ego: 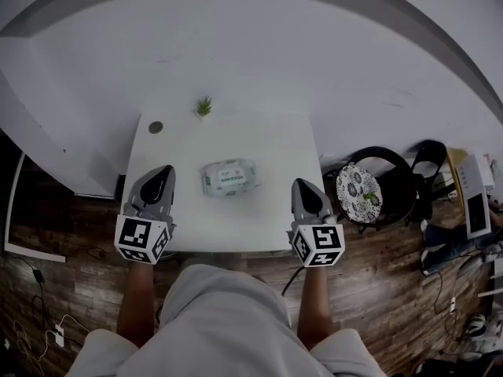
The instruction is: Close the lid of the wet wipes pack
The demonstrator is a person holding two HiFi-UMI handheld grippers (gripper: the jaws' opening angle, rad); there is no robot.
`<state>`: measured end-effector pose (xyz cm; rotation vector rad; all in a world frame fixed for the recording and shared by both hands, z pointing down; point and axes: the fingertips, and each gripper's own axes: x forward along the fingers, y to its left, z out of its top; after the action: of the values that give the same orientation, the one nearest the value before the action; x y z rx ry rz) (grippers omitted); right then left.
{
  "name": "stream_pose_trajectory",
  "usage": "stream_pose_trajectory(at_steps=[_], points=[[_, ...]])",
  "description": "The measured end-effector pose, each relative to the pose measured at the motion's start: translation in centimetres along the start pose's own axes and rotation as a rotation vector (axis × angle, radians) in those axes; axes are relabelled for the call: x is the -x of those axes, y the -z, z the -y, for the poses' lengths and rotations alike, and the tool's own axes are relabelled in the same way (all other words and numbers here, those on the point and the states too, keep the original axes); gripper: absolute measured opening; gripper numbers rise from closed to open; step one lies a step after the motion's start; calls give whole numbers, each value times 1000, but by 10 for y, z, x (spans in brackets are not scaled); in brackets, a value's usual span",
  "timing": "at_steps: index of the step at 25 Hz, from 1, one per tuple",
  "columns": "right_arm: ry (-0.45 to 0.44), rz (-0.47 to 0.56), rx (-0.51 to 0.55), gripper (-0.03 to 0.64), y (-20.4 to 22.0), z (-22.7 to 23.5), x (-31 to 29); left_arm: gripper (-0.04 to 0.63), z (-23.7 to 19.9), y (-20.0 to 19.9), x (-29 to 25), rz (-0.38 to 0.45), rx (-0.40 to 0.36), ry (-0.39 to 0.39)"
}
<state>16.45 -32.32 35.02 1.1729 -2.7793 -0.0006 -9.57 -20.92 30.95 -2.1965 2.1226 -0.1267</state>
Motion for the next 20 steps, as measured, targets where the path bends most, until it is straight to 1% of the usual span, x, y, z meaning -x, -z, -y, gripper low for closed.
stream_pose_trajectory(at_steps=[3,8,20], points=[[1,5,0,3,-2,2,2,0,0,-4,-1,8,-5,0],[2,24,-44,3,-5,11,7,0,3,-10,-5,13,-14,3],[13,37,-30,3,-12,18,5,0,3,-13,-10,13,-28,4]])
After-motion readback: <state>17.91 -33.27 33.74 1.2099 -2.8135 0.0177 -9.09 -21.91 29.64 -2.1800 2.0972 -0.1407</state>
